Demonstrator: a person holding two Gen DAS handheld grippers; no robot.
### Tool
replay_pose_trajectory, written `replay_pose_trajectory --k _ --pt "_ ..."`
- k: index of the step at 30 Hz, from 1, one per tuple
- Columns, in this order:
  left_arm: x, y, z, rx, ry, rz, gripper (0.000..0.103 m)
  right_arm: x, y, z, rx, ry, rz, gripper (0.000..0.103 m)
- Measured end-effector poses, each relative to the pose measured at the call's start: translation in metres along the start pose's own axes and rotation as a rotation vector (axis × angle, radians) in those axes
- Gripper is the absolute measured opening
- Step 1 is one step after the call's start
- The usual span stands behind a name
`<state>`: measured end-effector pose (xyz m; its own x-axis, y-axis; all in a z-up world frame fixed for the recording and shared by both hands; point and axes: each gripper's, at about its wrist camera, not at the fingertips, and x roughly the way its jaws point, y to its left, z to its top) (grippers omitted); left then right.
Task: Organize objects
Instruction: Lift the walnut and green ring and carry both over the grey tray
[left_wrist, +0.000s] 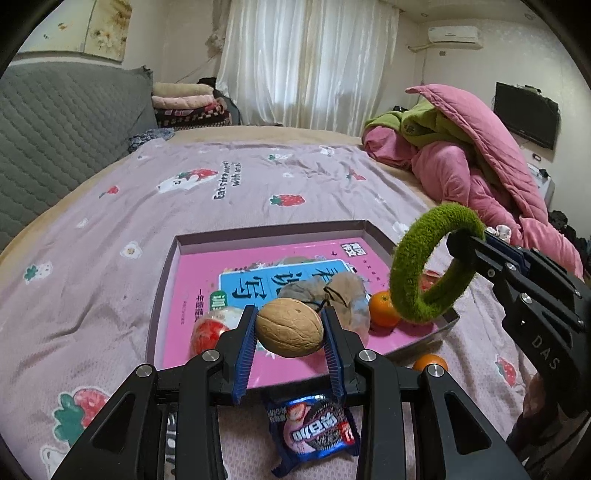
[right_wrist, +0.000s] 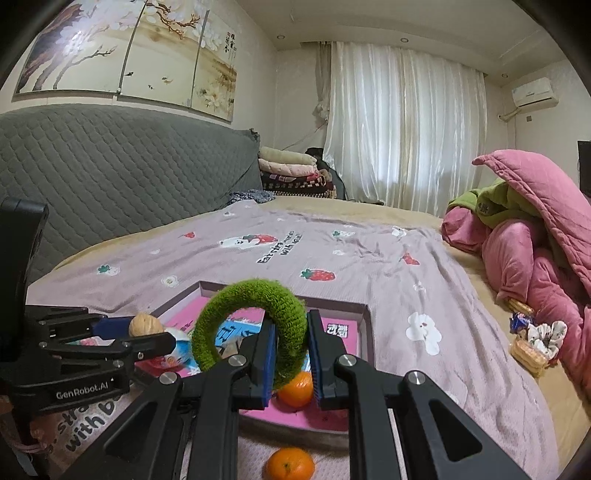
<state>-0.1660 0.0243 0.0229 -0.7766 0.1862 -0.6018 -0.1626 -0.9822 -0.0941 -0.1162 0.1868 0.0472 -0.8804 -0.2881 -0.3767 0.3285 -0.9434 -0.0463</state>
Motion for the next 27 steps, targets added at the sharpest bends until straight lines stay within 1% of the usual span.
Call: replay_pose_trajectory --k 8,13,27 --pt "0.007 0.003 0.015 0.004 -0.024 -0.003 0.035 0.012 0.001 0.007 -0.033 -0.005 -0.017 0.016" --pt "0.016 0.0 0.019 0.011 -0.023 -0.01 0.035 0.02 0.001 0.008 -0.05 -0.002 -0.024 0.016" --pt "0.038 -0.006 0.004 0.035 0.024 -0.034 0.035 0.029 -0.001 -0.006 -0.053 0.051 -0.047 0.016"
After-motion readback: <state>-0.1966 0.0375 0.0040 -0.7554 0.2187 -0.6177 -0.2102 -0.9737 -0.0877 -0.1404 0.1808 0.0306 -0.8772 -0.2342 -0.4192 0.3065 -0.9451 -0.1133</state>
